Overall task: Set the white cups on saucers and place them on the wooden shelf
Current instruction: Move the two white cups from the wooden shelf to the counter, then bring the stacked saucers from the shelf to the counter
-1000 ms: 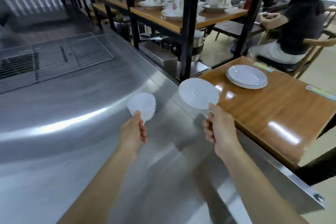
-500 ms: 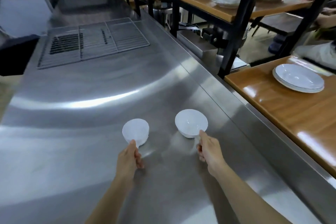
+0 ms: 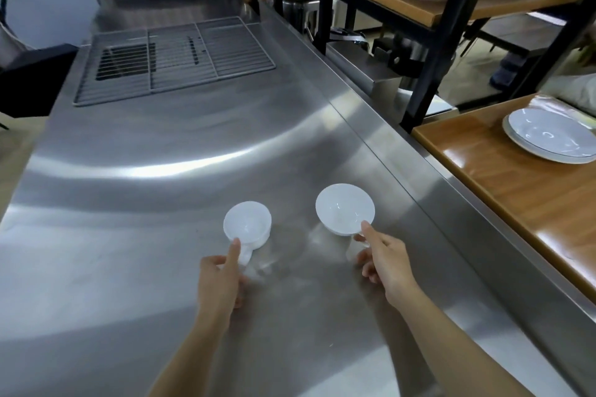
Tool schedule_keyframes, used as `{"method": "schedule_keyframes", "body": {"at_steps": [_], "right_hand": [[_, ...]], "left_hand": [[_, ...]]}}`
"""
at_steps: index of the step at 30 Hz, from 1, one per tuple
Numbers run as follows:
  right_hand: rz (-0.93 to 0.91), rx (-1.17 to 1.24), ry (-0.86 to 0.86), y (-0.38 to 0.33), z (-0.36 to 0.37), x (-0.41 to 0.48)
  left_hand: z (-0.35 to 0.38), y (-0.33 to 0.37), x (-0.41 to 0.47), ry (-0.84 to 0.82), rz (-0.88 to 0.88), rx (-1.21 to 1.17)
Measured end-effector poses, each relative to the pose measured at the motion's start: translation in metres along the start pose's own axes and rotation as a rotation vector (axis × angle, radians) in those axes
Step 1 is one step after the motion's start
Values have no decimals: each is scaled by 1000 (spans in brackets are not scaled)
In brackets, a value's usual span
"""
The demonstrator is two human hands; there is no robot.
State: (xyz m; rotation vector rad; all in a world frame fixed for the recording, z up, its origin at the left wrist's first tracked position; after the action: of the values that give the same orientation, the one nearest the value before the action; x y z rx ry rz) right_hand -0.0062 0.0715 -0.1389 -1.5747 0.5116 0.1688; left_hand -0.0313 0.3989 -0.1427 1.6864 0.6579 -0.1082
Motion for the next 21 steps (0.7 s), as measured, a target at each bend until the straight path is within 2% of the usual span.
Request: {"method": "schedule_keyframes", "body": {"at_steps": [3, 5, 9, 12, 17, 21], "right_hand": [[-31, -46, 81, -11, -20, -3], [-60, -105, 123, -25, -37, -7], [-144, -163, 137, -71, -68, -13], [-216, -106, 124, -112, -94, -18], [-261, -34, 246, -158, -162, -14], [-230, -13, 412, -167, -221, -1]], "left_hand": [[-45, 23, -6, 293, 67, 167], [-48, 53, -9, 326, 162, 146], [22, 135, -21, 107, 442, 83], [112, 185, -39, -164, 575, 71], [270, 228, -76, -573, 642, 144], [364, 247, -87, -692, 617, 223]]}}
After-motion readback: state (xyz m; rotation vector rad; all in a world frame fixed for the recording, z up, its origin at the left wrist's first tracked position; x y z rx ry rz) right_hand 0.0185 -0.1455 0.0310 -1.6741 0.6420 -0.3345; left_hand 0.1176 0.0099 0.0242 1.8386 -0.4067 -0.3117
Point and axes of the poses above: each hand's wrist, its own x-axis towards the middle knuckle, its own z-axis out of the palm, y = z × x, the point moved 10 cm from there along x, towards the middle knuckle, and after that the axes turned 7 degrees about -y, right-handed, at the moved point
